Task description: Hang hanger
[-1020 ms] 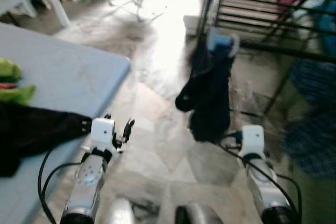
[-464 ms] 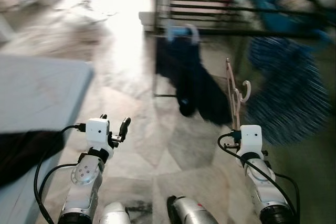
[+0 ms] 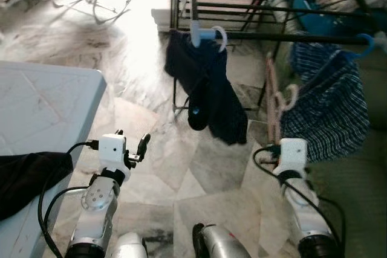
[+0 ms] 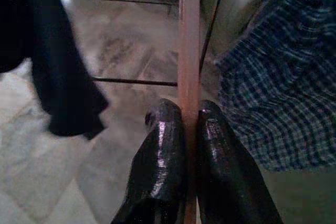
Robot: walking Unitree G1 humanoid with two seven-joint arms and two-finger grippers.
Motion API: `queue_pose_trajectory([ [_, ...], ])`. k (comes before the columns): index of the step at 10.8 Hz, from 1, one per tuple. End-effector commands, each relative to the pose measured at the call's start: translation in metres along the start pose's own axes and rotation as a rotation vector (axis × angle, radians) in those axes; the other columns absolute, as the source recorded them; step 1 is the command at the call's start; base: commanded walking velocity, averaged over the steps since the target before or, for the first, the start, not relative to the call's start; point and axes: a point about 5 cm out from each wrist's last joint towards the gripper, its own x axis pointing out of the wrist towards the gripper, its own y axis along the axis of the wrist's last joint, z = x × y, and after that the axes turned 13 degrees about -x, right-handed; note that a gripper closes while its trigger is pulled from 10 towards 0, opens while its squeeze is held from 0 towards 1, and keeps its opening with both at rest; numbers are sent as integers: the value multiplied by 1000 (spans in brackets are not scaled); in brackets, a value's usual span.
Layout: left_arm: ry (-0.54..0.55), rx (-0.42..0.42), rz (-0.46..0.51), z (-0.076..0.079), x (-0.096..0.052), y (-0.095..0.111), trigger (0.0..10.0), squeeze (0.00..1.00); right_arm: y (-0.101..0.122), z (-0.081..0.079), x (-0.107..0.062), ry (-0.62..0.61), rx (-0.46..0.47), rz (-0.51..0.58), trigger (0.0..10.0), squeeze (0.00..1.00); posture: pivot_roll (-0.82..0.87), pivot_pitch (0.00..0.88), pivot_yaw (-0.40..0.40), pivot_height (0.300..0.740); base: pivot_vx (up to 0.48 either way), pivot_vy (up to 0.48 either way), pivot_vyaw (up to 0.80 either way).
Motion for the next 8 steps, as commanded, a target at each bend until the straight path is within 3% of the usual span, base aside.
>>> queue_pose_trajectory([
  [1, -15, -1, -10, 2, -1, -1, 10000, 0, -9, 9, -2, -34, -1, -44, 10000, 0, 18, 120, -65, 740, 0, 0, 0],
  [3, -21, 10, 8, 1, -1, 1, 10000, 0, -9, 9, -2, -30, 1, -44, 10000, 0, 18, 122, -65, 740, 180, 0, 0],
  [5, -28, 4, 13, 2, -1, 3, 10000, 0, 3, 12, 1, -66, 1, 19, 10000, 0, 17, 132, -61, 740, 446, 0, 0],
  [8, -41, -1, 14, 3, -2, 2, 10000, 0, 1, 11, 1, -64, -4, 18, 10000, 0, 20, 135, -63, 740, 480, 0, 0],
])
